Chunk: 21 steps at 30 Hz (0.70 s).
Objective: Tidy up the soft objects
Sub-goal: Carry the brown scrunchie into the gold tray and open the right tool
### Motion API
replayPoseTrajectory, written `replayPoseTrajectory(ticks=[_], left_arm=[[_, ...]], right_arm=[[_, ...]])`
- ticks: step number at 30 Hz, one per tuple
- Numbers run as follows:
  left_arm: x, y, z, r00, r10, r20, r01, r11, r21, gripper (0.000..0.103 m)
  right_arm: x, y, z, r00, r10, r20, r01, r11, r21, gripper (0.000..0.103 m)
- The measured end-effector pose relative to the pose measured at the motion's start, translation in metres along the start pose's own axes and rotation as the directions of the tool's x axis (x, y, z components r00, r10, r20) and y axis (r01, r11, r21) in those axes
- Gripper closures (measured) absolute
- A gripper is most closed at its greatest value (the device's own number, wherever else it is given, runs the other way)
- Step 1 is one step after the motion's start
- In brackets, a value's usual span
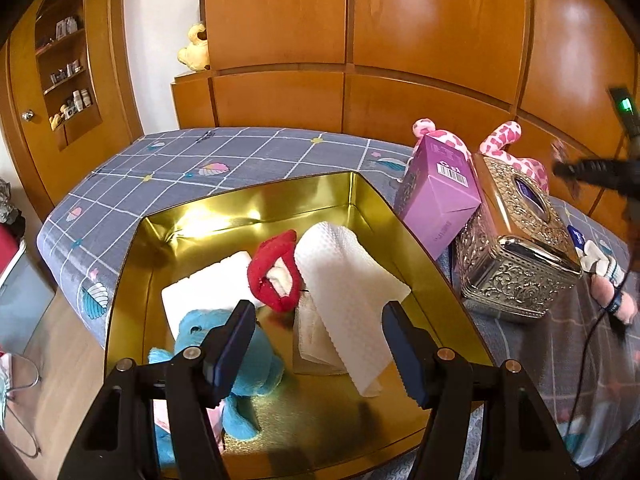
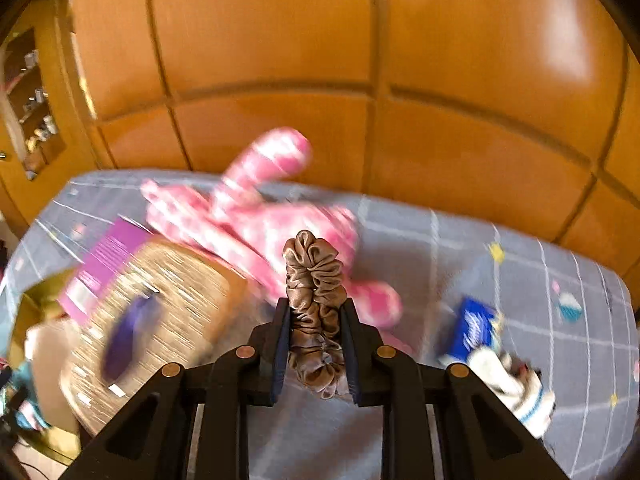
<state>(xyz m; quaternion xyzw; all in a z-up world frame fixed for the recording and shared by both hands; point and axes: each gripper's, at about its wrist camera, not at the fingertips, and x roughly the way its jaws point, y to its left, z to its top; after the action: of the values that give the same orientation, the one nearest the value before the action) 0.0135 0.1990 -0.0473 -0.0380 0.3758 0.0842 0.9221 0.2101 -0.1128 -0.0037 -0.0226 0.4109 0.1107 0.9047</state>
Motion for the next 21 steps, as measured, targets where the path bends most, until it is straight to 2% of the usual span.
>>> replayPoseTrajectory(ticks=[6,11,17,21], left_arm=[[0.000,0.000,-0.003,1.000,0.001,-0.013,-0.001,1.000,0.001,0.037],[0.000,0.003,-0.004,1.000,0.011,-0.013,-0.011,1.000,-0.006,0.037],[0.000,0.011,-0.001,1.000,0.015,-0.005,-0.015,1.000,-0.023,0.037],[-0.003,0.035,0.009,0.999,0.052,0.014,-0.050,0.995,-0.081,0.037]], right_arm=[[-0.007,0.063,0.020,0.992,0.120,0.048,-0.115,0.988,-0.102,0.081],[-0.014,0.117,0.012,0.976,0.213,0.039,-0.203,0.965,-0.166,0.081],[-0.016,0.155,-0.003,0.952,0.307,-0.001,-0.300,0.931,-0.207,0.081],[-0.016,0.177,-0.016,0.924,0.377,-0.059,-0.380,0.900,-0.214,0.081]])
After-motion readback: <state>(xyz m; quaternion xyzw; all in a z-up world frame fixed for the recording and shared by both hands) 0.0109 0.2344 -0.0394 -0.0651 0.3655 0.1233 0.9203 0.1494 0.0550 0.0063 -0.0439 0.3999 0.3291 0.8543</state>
